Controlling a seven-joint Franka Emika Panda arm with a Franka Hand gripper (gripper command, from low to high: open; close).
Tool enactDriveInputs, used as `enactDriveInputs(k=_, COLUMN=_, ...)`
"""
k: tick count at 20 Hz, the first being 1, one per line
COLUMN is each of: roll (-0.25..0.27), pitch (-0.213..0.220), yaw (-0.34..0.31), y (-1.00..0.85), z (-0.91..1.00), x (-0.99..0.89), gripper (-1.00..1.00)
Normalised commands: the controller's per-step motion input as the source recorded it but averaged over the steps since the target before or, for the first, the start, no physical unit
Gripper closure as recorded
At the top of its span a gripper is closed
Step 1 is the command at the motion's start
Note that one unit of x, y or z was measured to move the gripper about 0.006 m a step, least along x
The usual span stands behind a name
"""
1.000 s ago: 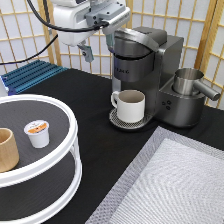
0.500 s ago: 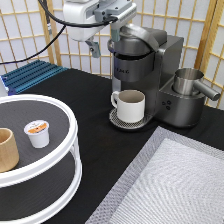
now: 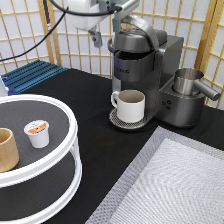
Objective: Make coffee
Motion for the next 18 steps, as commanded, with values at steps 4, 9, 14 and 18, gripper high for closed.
enactDriveInputs(k=4, roll=-0.068, pitch=0.158, yaw=0.0, y=0.67, z=0.41, x=0.49, gripper=-1.0)
enactDriveInputs(k=9, roll=-0.094, pitch=0.178, yaw=-0.001, y=0.7, z=0.48, x=0.56, gripper=-1.0)
enactDriveInputs(k=14, roll=-0.124, pitch=0.182, yaw=0.0, y=0.68, z=0.49, x=0.56, gripper=-1.0)
enactDriveInputs(k=18, roll=-0.178, pitch=0.162, yaw=-0.004, y=0.62, z=0.51, x=0.52, gripper=-1.0)
